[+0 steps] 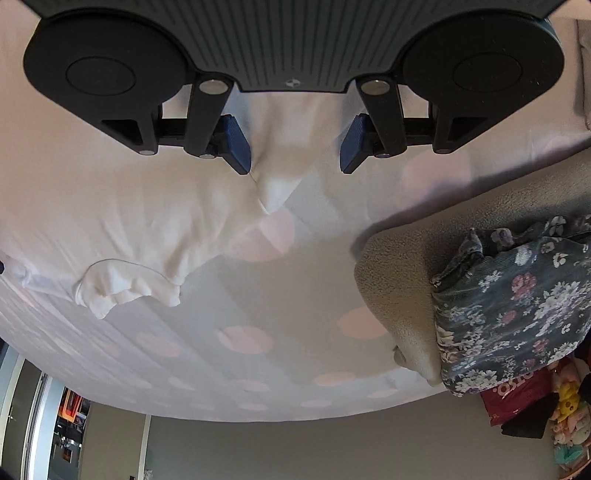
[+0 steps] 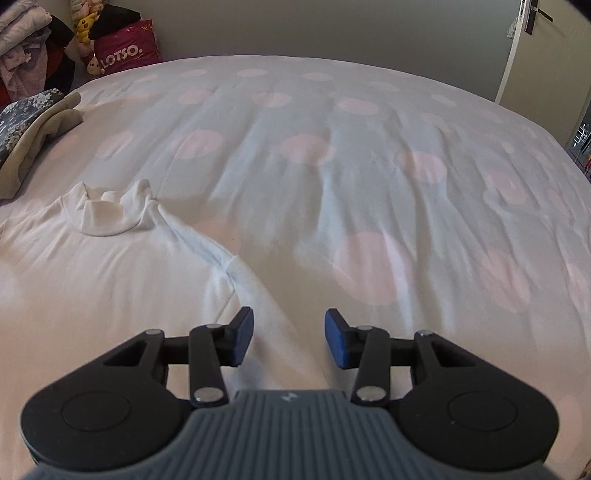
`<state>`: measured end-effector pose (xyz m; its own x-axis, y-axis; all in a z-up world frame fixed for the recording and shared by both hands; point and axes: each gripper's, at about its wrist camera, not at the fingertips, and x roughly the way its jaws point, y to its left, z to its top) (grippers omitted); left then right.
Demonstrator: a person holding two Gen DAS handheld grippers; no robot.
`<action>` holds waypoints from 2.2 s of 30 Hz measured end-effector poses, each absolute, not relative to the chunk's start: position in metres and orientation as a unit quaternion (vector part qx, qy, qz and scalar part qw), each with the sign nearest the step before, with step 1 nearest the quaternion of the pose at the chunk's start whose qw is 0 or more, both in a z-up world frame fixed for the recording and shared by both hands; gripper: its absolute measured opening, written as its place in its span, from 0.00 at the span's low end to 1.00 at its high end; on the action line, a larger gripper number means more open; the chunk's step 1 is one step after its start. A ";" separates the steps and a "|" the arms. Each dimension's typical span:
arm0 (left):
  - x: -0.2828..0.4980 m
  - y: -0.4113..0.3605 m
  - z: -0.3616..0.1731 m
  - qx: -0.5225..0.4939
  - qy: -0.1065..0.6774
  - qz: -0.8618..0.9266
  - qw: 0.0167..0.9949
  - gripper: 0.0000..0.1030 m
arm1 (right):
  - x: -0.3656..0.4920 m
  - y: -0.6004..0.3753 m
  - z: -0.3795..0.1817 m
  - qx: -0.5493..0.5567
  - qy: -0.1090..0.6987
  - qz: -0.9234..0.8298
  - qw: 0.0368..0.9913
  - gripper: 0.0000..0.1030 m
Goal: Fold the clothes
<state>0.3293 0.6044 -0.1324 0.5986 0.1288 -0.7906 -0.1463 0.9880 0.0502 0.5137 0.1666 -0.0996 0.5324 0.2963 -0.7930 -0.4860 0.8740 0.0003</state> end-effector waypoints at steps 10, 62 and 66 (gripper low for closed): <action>0.332 0.604 -0.140 -0.066 0.404 0.055 0.911 0.27 | 0.527 0.189 -0.122 -0.085 0.444 0.223 0.864 0.14; 0.353 0.551 -0.096 0.073 0.390 0.135 0.908 0.45 | 0.554 0.115 -0.048 -0.134 0.413 0.153 0.888 0.43; 0.322 0.534 -0.087 0.054 0.398 0.122 0.907 0.46 | 0.520 0.042 -0.036 -0.132 0.440 0.110 0.881 0.43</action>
